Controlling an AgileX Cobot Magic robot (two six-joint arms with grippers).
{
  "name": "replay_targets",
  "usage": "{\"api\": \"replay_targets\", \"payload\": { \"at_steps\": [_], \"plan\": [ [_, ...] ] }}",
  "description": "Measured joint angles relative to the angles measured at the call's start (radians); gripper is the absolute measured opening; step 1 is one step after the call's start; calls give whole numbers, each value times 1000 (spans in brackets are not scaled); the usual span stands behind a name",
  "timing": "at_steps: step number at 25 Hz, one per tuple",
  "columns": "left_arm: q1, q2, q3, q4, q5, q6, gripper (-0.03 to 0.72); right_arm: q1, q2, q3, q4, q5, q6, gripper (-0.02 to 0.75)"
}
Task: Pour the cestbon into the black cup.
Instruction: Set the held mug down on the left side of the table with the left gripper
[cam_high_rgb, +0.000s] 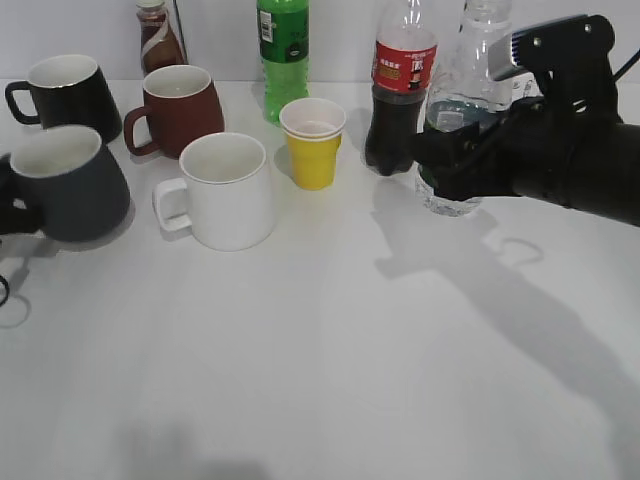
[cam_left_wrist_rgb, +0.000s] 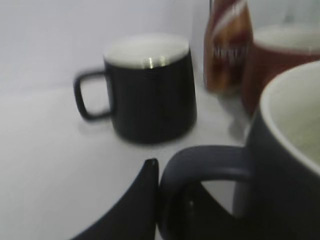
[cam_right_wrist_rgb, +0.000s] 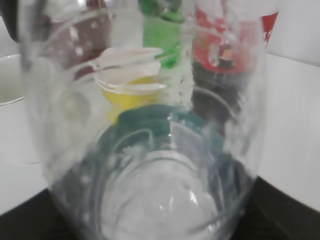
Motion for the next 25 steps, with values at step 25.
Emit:
{"api": "replay_targets", "payload": {
  "at_steps": [25],
  "plan": [
    [1, 27, 121, -4, -79, 2, 290, 0, 0, 0, 3, 0, 0, 440]
  ]
}}
